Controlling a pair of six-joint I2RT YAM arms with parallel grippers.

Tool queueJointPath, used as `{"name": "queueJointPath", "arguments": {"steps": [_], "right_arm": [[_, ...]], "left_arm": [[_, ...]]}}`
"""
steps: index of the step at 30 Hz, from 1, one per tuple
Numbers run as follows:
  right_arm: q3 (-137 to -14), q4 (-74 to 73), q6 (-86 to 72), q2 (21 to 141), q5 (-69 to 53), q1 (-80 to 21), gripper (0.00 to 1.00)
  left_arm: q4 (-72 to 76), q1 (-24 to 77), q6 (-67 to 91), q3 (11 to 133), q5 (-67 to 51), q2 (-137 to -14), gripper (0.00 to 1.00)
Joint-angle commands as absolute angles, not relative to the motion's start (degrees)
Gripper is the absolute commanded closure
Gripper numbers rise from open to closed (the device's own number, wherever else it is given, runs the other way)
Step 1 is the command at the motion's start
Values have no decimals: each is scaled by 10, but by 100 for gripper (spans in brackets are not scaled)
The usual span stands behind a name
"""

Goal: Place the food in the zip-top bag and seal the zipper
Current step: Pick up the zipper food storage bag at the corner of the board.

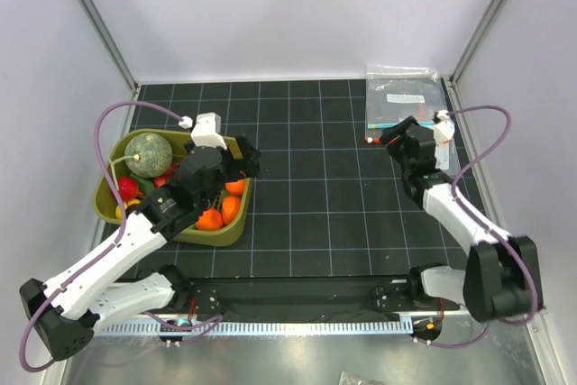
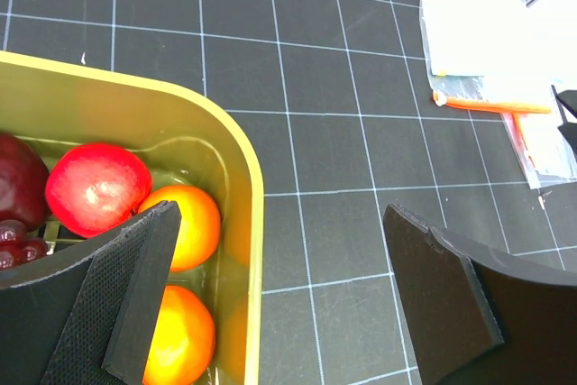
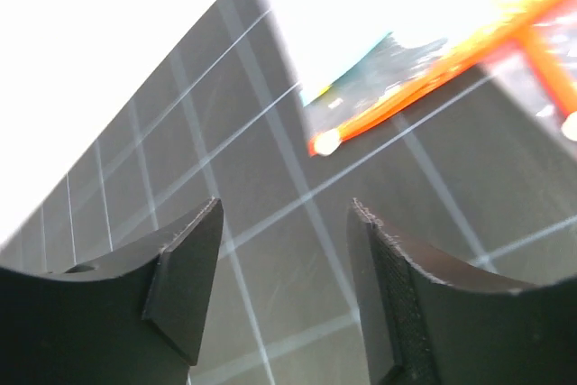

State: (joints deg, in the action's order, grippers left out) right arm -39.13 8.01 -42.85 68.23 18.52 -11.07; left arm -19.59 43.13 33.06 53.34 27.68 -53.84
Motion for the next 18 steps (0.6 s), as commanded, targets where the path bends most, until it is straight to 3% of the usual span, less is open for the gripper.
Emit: {"name": "queueJointPath", "arguments": {"steps": [1,8,18], "right_arm": [[-395,206,-527,746,106,-31,38],[-448,345,-542,932,75,34,41],[-549,413,-539,1077,46,98,43]], "left_arm": [[-184,433,339,540,289,-530,0],[-183,433,346,543,263,-536,0],[-184,433,356,544,242,-544,0]]}}
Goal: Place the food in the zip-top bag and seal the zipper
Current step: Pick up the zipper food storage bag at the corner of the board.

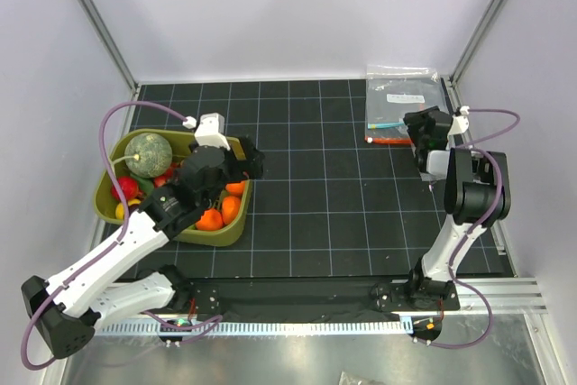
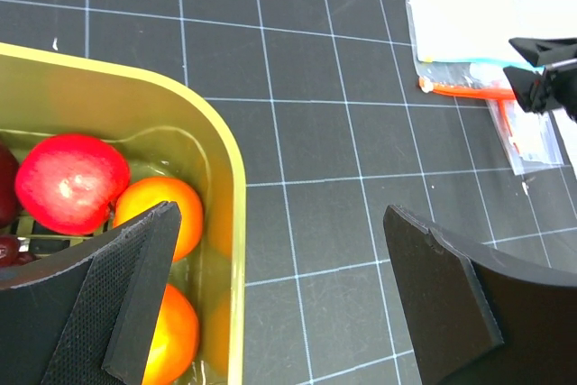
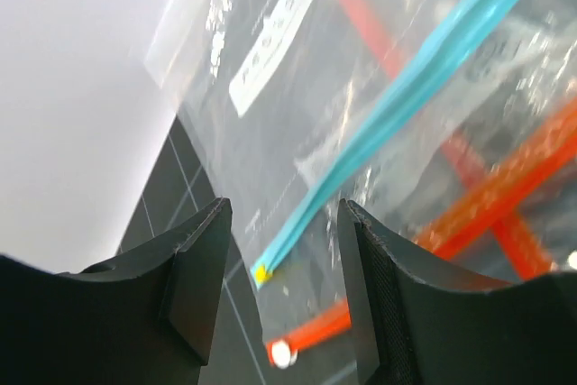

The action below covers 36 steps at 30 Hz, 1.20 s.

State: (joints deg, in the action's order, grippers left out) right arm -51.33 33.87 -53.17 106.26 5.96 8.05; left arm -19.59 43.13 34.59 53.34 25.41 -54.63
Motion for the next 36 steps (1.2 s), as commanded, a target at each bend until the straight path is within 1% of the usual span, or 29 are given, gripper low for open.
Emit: {"name": "queueJointPath", "arguments": {"steps": [1,7,11,17,21,28,31,34,36], "right_arm": [[-556,414,-548,1098,43,107,43],[-595,432,-560,1143,43,117,47],[-622,396,-565,1163,48,118,48],[-596,417,-570,1164,82,118,47],[-588,417,-576,1165,83,120,46],[-612,415,-572,1187,78,123,47],[-625,426,-569,1203,76,124,53],[-649,417,-568,1215,74,124,57],[-659,424,-572,1225,64,124,72]], "left_arm": [[-183,434,355,545,240,-543,0],[-184,433,355,545,246,-543,0],[-185,434,356,547,239,-548,0],[-185,434,356,547,239,-555,0],[-185,433,356,548,239,-560,0],[-185,434,358,547,238,-564,0],[-183,434,355,548,240,-571,0],[-183,433,354,554,242,-579,0],[-185,434,353,555,243,-584,0]]}}
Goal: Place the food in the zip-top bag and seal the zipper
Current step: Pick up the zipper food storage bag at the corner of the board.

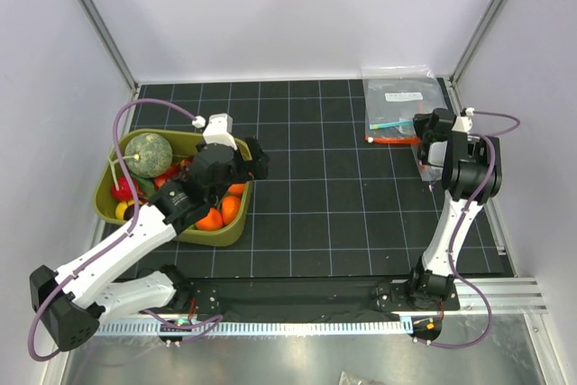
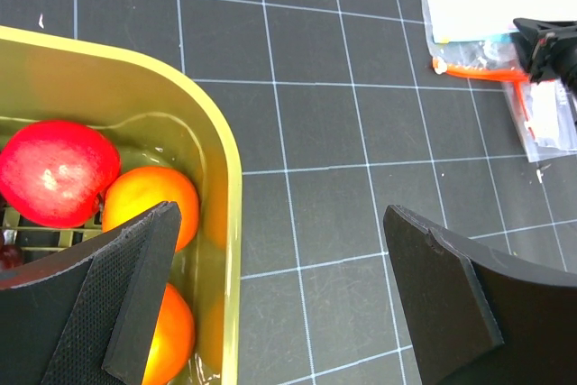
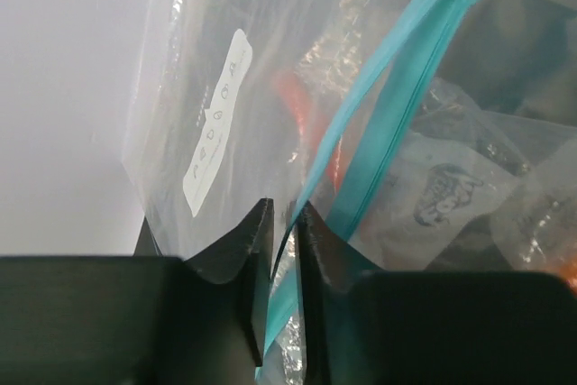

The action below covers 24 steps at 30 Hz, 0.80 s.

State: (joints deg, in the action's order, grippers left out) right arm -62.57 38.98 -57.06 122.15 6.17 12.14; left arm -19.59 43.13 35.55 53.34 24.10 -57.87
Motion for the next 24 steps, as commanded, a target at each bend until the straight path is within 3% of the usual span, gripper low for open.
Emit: {"name": "queueJointPath", "arguments": {"steps": [1,3,9,15,24], "right_arm": [[-662,437,-573,1228,57,124,79],[-664,455,-576,1228,40,122,99],[-627,457,-534,1171,61,73,99],[-571,392,-494,1036,91,20,99],[-520,97,-489,771,118,-109,99]], "left_arm": [[-185,434,352,555,243,-584,0],[-186,434,352,555,249,-583,0],[-187,434,352,555,246,-577,0],[-184,434,345,555,239,-577,0],[-66,434,272,495,140,-543,0]]}}
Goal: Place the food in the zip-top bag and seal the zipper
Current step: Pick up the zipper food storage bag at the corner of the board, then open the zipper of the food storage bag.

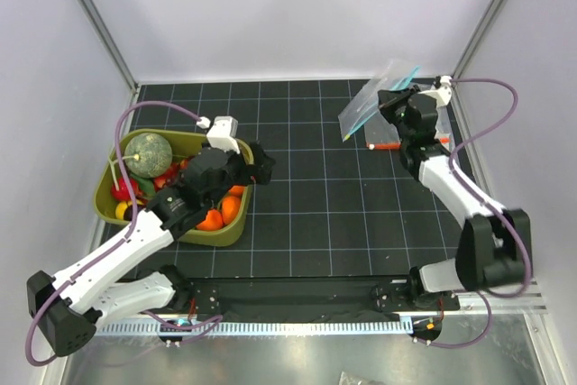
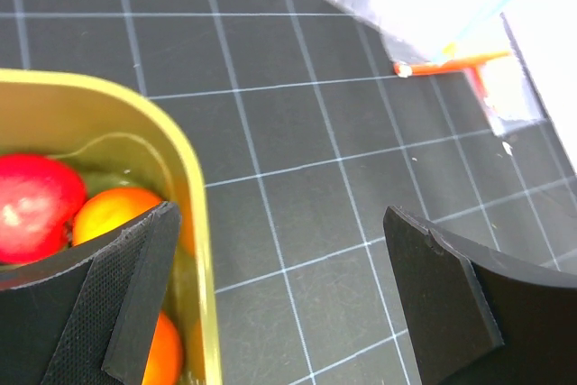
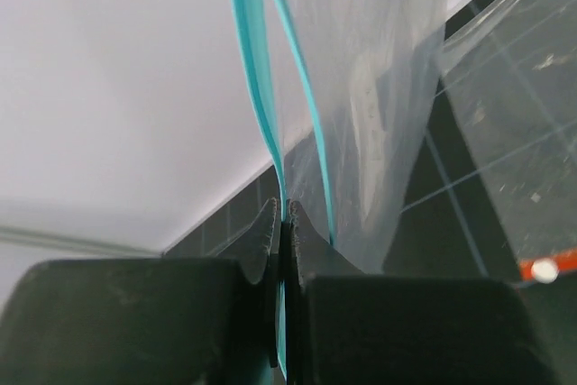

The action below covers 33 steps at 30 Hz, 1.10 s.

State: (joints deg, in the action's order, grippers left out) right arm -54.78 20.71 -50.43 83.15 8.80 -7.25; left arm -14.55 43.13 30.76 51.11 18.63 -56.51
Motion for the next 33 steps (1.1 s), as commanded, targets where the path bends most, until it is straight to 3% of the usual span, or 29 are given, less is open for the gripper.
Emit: {"name": "queueJointPath", "arguments": {"steps": [1,7,15,24,29,33], "right_arm": [[-510,91,-484,749,129,-129,99],[-480,28,-465,671,158,-250,99],[-453,44,-464,651,234,-434,99],[-403,77,-481,563,273,-459,99],[-327,173,-514,502,267,-459,99],[-346,139,-516,497,270,-459,99]], "left_arm": [[-60,434,272,492,129,-543,0],[-15,438,276,496,26,-588,0],[5,514,224,517,52,-649,2],[21,539,203,533,91,-715,6],[37,540,202,516,101,-704,7],[75,541,201,489,97,-666,7]]}}
